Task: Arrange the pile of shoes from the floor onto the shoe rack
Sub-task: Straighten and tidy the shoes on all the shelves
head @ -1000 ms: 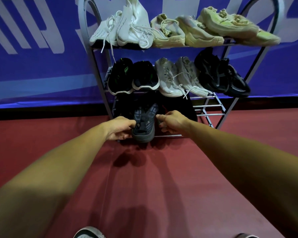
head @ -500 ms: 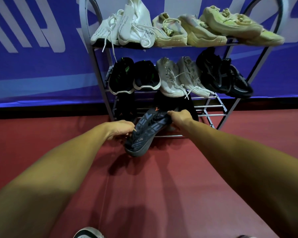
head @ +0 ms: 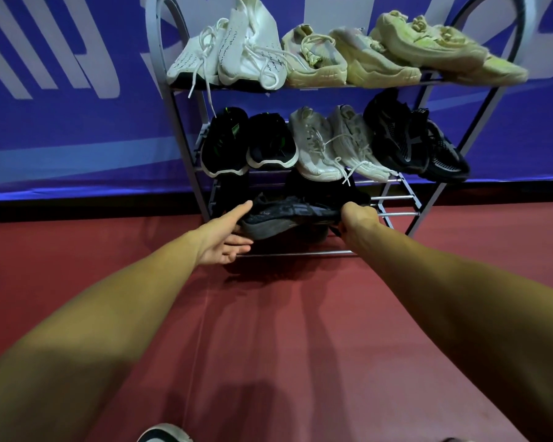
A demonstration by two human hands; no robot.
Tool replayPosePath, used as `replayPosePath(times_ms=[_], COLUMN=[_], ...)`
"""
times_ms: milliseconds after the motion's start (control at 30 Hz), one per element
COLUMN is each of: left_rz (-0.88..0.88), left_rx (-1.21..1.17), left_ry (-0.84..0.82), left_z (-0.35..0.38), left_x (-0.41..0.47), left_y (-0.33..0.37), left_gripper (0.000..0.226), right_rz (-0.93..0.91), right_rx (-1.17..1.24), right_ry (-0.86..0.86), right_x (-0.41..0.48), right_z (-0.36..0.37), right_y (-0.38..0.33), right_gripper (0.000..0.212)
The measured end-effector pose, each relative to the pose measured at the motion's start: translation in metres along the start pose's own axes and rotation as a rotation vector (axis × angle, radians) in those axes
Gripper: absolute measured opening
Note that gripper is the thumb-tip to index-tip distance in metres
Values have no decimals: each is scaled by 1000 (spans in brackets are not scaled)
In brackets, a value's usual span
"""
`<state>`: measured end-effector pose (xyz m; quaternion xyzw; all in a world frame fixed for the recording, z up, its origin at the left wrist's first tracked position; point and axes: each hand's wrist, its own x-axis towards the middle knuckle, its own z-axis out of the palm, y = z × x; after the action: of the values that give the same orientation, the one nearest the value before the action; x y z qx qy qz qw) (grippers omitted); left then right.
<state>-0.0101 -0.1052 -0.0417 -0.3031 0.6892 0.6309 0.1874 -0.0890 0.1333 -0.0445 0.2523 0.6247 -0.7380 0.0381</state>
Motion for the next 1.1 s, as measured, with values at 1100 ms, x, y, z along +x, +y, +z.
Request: replayPosePath(times_ms=[1100], left_rz=[224], left_rx=[-238], left_ry=[262], left_z=[20], left_x=[17], left_y=[11], left_gripper=[34], right_rz=[338], right_rx=[-680], right_ry=[-724], right_x=[-7], right_z=[-32], right_y=[-3], right_gripper=[22])
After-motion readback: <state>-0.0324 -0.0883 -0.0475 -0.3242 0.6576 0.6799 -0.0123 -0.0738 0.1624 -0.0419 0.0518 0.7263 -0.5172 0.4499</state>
